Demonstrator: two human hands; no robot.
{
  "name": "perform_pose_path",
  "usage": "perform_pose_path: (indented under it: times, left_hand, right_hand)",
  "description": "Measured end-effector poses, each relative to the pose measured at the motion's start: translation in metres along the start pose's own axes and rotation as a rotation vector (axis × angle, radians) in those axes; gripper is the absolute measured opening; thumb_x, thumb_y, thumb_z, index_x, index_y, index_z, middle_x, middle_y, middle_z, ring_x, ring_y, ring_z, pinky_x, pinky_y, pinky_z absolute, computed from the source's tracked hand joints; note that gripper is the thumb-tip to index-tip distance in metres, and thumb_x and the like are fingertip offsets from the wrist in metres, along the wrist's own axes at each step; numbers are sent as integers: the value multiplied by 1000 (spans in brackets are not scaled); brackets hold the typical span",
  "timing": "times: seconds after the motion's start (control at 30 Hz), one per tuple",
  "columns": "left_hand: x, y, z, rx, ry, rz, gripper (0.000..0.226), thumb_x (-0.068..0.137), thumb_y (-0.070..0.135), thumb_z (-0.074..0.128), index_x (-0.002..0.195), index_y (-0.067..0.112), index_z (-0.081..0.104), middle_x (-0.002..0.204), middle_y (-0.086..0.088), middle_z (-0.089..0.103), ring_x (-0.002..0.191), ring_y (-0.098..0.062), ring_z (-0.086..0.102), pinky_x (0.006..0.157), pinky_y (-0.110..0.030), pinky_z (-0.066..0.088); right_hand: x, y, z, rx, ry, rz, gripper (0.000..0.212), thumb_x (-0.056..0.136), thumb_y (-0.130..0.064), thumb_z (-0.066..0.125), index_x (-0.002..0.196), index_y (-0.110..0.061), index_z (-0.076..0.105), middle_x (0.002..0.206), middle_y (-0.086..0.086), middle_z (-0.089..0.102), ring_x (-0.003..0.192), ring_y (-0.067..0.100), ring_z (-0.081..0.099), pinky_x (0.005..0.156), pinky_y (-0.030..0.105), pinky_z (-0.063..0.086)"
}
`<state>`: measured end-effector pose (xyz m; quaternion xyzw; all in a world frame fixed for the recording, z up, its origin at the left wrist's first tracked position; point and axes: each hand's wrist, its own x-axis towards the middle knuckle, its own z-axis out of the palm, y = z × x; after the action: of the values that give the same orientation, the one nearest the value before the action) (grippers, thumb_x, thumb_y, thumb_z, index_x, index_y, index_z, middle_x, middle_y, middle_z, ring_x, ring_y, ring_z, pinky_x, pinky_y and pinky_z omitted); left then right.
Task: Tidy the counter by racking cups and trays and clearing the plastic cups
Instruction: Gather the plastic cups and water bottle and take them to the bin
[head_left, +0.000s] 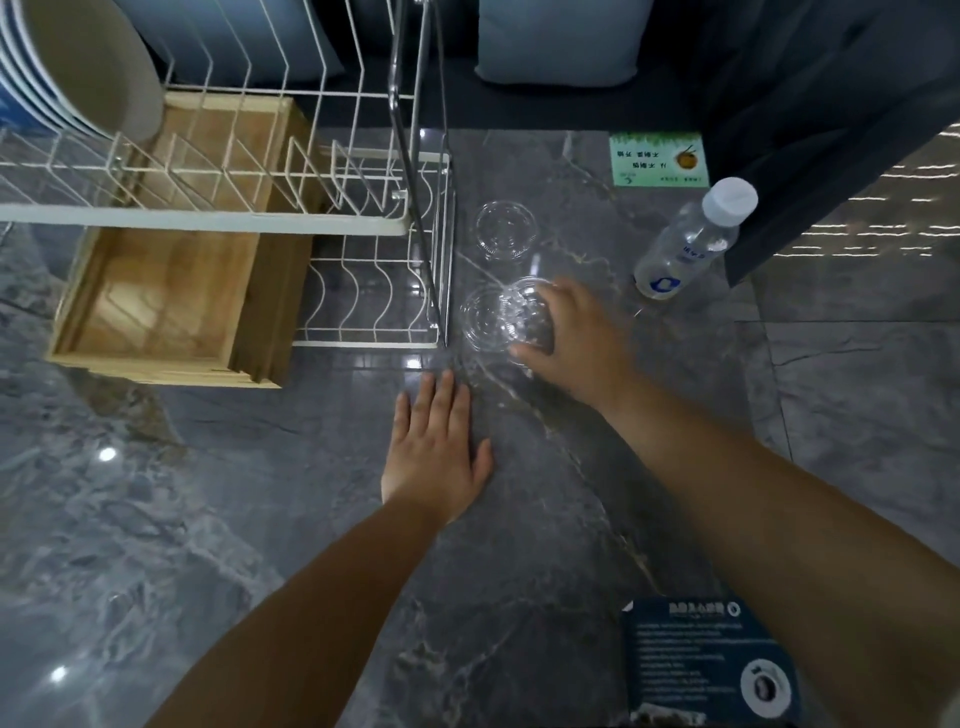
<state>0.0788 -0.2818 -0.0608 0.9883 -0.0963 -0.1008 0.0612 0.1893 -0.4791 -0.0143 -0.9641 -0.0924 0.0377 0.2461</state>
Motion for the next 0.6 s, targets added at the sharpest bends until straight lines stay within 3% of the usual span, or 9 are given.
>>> perform_pose_path:
  times: [0.17,0.33,0.6]
  left_hand:
    - [0,1,-3,-12,-10,6,74,93,54,22,153,9,15,163,-12,12,150,-28,0,120,-50,-1]
    - [0,1,-4,-7,-15,3,74,94,54,21,153,9,15,163,-12,10,150,-28,-2,120,-50,-3]
    - [0,1,-4,-13,-5,5,74,94,54,23,152,9,19,162,-13,16,150,-28,3,120,-51,-1]
  right_hand:
    - [18,-14,24,-76,-132,-86,87,74,-61,60,145,-16,37,150,16,38,134,36,41,109,54,38]
    - [27,-14,33,-163,-162,-107,90,74,-69,51,145,-18,30,153,21,36,135,42,40,110,57,35]
    - [26,-11,37,-191,-74,-151,83,75,-59,63,137,-6,44,130,17,52,119,35,49,104,45,36]
